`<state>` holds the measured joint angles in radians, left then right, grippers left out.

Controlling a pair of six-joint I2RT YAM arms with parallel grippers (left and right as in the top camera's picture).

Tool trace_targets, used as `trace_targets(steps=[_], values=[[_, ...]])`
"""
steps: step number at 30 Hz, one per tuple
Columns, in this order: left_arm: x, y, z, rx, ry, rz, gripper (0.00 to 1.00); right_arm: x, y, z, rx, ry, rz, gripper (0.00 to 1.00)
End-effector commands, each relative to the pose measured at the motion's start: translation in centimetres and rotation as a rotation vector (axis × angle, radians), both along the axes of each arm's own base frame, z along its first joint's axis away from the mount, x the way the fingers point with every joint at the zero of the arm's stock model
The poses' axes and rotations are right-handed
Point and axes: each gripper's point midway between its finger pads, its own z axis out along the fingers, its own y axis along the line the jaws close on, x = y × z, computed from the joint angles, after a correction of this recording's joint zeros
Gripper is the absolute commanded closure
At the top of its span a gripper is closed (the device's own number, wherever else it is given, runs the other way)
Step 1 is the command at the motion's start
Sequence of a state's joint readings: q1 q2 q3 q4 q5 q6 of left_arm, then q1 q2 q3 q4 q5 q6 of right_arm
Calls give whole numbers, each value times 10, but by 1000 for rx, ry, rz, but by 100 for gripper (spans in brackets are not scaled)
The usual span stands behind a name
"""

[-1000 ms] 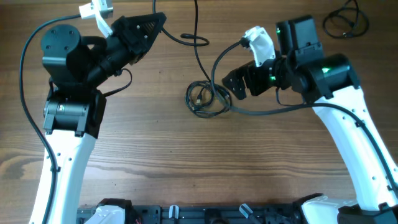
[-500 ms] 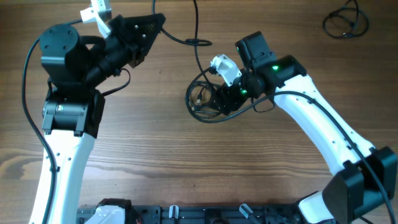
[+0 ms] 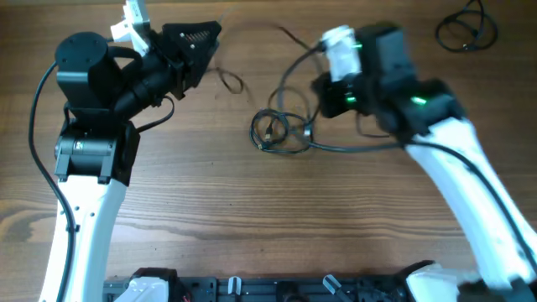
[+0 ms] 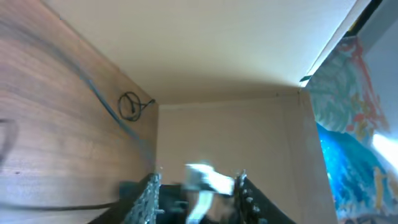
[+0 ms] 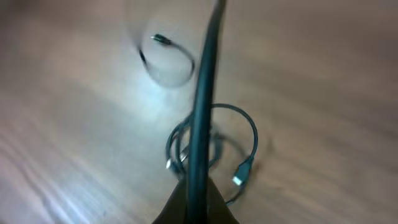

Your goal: Untangle cables

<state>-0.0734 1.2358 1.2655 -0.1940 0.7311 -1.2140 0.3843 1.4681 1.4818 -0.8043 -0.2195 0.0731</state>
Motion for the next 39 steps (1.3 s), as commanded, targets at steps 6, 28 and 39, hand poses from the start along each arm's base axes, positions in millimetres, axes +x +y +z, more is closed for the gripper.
trace_targets(steps=[6,28,39], values=[[-10,1,-14,113,-14,-33,45,18,-55,153,242,-456,-291,96],[-17,12,-80,308,143,-32,32,48,-393,137,46,-433,-1062,96],[-9,12,-96,311,194,-39,32,68,-348,-69,149,244,-777,96]])
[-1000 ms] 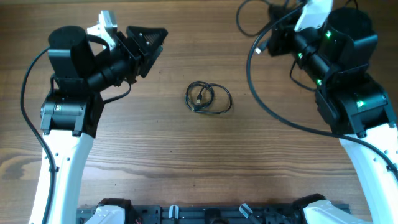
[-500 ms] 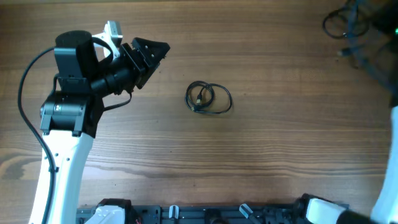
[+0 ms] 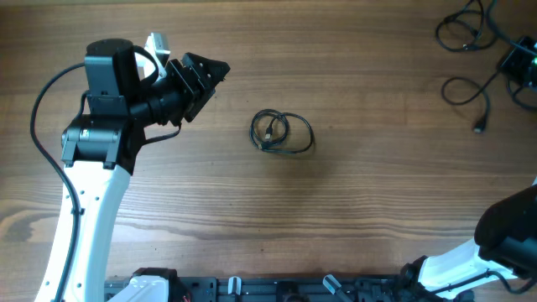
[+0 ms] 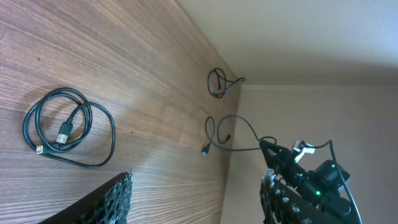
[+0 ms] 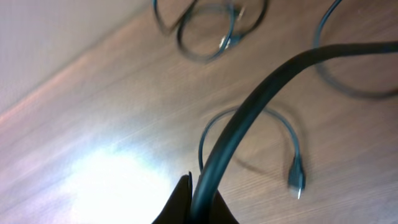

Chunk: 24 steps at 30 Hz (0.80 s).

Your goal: Untangle cables

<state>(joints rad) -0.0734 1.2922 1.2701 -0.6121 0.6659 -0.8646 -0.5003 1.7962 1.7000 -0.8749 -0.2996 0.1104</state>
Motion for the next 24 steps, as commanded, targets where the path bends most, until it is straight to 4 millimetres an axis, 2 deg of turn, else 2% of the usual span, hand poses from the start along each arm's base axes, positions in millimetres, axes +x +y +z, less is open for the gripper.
trace_targets(steps=[1,3,7,10,11,12,13,15,16,17,19,20,21,24], values=[[3,2,3,22,-29,-1,32,-3,20,-21,87,55,83,96],[3,2,3,22,-29,-1,32,-9,24,-43,126,127,96,96],[4,3,3,23,-28,1,32,-11,47,-89,215,254,136,95],[4,3,3,24,-29,2,32,-10,49,-116,253,330,63,74],[4,3,3,24,-29,2,32,-9,52,-118,255,334,69,44],[4,3,3,24,-29,2,32,-7,57,-119,261,333,83,27],[4,3,3,25,-29,4,32,-2,64,-117,273,313,116,17],[6,6,2,37,-29,20,32,10,89,-107,335,239,221,12],[6,6,2,37,-29,20,32,16,99,-102,360,209,252,14],[6,6,2,37,-29,20,32,21,106,-98,374,181,276,33],[6,6,2,37,-29,19,31,30,104,-84,396,148,245,80],[6,6,2,37,-28,20,31,34,101,-73,403,121,236,92],[6,6,2,37,-29,20,31,39,96,-53,415,71,231,96],[7,7,1,43,-29,28,31,44,83,20,519,-96,179,96]])
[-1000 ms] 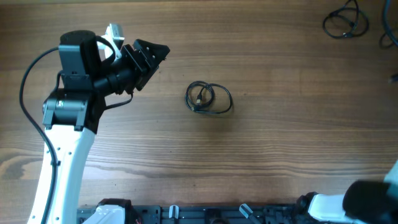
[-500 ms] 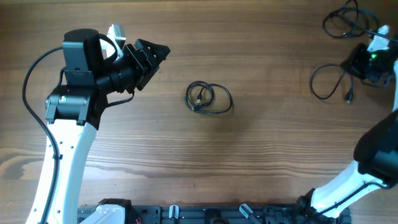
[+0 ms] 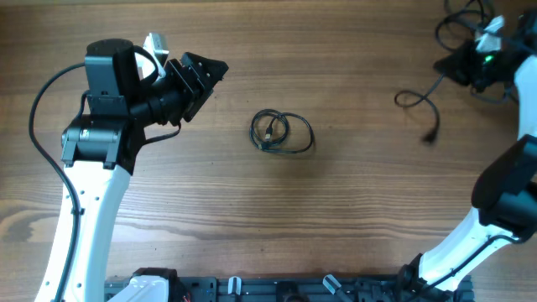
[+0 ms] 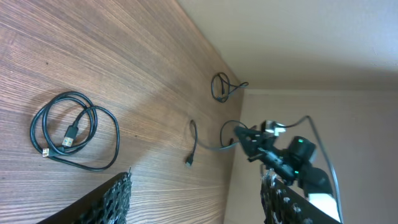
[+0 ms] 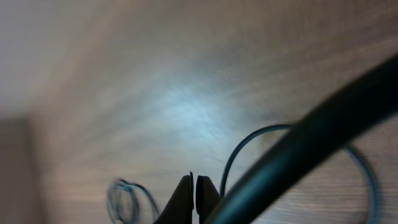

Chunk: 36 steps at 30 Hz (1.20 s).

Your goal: Untangle cables

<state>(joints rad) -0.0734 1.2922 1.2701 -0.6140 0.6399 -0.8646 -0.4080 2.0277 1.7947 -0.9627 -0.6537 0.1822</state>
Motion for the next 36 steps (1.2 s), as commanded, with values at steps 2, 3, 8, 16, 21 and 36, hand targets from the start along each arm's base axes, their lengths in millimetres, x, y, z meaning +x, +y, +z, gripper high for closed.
trace_targets(steps=[2,3,8,16,21,36], values=[[5,4,3,31,-30,10,30,3,-11,121,200,-256,-96,96],[5,4,3,31,-30,10,31,0,-16,129,211,-256,-136,96],[5,4,3,31,-29,10,31,-29,-78,67,-284,-7,-293,96],[5,4,3,31,-30,11,31,-81,-143,41,-911,332,-475,96],[5,4,3,31,-29,10,31,-75,-108,-18,-980,416,-292,95],[5,4,3,31,-29,10,31,-50,100,-81,-559,204,408,11]])
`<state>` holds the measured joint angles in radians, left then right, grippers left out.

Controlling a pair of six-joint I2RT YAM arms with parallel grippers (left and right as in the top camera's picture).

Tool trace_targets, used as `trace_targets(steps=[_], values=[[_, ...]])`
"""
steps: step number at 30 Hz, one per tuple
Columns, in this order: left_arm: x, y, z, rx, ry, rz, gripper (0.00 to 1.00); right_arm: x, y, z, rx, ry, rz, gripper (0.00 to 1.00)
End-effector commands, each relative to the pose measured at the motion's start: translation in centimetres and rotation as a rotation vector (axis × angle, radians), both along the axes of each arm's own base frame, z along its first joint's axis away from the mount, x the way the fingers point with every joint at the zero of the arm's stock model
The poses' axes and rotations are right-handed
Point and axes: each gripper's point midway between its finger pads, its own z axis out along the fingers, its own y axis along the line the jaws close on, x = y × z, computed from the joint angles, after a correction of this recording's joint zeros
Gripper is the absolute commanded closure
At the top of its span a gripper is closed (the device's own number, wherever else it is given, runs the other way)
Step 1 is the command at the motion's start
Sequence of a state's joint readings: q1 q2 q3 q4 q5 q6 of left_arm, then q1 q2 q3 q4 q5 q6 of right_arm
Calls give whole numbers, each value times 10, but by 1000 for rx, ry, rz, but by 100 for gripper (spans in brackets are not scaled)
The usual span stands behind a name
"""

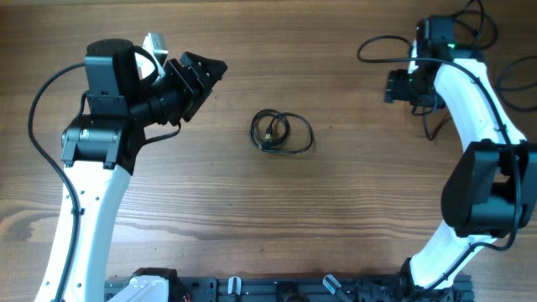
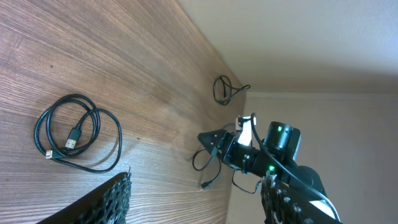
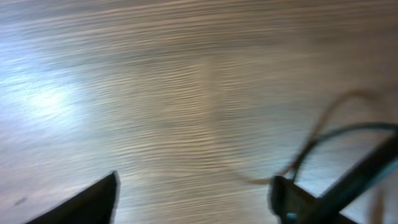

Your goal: Untangle cables

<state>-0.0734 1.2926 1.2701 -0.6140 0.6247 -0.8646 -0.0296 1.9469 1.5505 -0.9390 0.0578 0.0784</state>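
Observation:
A coiled black USB cable (image 1: 282, 132) lies at the table's middle, also in the left wrist view (image 2: 78, 134). My left gripper (image 1: 215, 74) hovers open to its left, empty (image 2: 198, 182). My right gripper (image 1: 393, 86) is open at the far right, with bare wood between its fingers (image 3: 194, 186). A loose black cable (image 1: 379, 44) loops beside it, and its blurred strand (image 3: 339, 137) passes the right finger. I cannot tell whether it touches.
More black cables (image 1: 468, 27) lie bunched at the table's far right corner, and one end (image 1: 435, 126) trails down past my right arm. The small coil (image 2: 222, 89) shows far off in the left wrist view. The wall stands behind the table.
My right gripper was shut on a black cable by the far right corner. Now it is open and has moved left. The cable loops on the table. The left arm has not moved.
My right gripper first held a black cable up over the middle coil. Then it was at the far right with that cable, leaving only the coil at the middle. It stayed shut near the corner, and now it is open with the cable lying loose.

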Motion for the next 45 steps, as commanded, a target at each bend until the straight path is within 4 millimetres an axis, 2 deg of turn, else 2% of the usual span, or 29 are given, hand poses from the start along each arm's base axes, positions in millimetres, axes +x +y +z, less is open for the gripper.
trace_targets(steps=[1,3,4,6,8,9,10,11,12,13,16,18,20,22,25,27,29,30,33,36,38,39,42,45], values=[[3,2,4,22,-29,-2,31,-4,46,-5,171,16,199,10],[3,2,4,22,-29,-2,31,-4,61,-3,239,9,218,9],[3,2,4,22,-29,-2,31,-5,74,0,318,2,240,9],[3,2,4,22,-29,-2,31,-3,74,2,327,-6,223,2],[3,2,4,22,-29,-2,31,3,56,4,270,-12,98,0],[3,2,4,22,-29,-2,31,6,33,7,169,-18,13,0],[3,2,4,22,-29,-2,32,4,-4,13,-11,-13,-88,0],[3,2,4,22,-29,-2,30,0,-30,22,-154,-9,-164,0],[3,2,4,22,-29,-2,31,-4,-50,33,-267,-6,-210,0],[3,3,4,23,-29,0,30,-5,-59,46,-324,-13,-227,0],[5,4,3,30,-30,10,30,2,-52,79,-278,-73,-203,0],[5,4,3,31,-29,10,30,8,-30,102,-144,-144,-175,0],[5,4,3,31,-29,10,30,4,-23,105,-102,-139,-163,0],[4,4,2,31,-23,10,30,-12,-25,99,-114,-73,-163,0],[2,4,0,32,-11,9,28,-34,-50,79,-172,22,-215,0],[0,5,-3,33,4,9,27,-60,-76,48,-160,110,-336,0],[0,5,-3,33,3,9,27,-77,-90,20,-112,154,-401,0],[0,5,-3,33,3,9,27,-83,-91,-1,-53,167,-423,0],[0,5,-3,33,3,9,26,-81,-76,-41,59,131,-358,3],[0,5,-3,33,3,10,26,-72,-58,-63,151,67,-324,4],[0,5,-3,33,3,10,26,-69,-57,-69,165,41,-334,11],[0,5,-3,33,3,10,26,-67,-57,-70,163,30,-336,20],[0,5,-3,33,3,9,26,-65,-56,-74,170,14,-334,36],[0,5,-3,33,3,9,26,-63,-45,-79,230,-1,-314,46]])
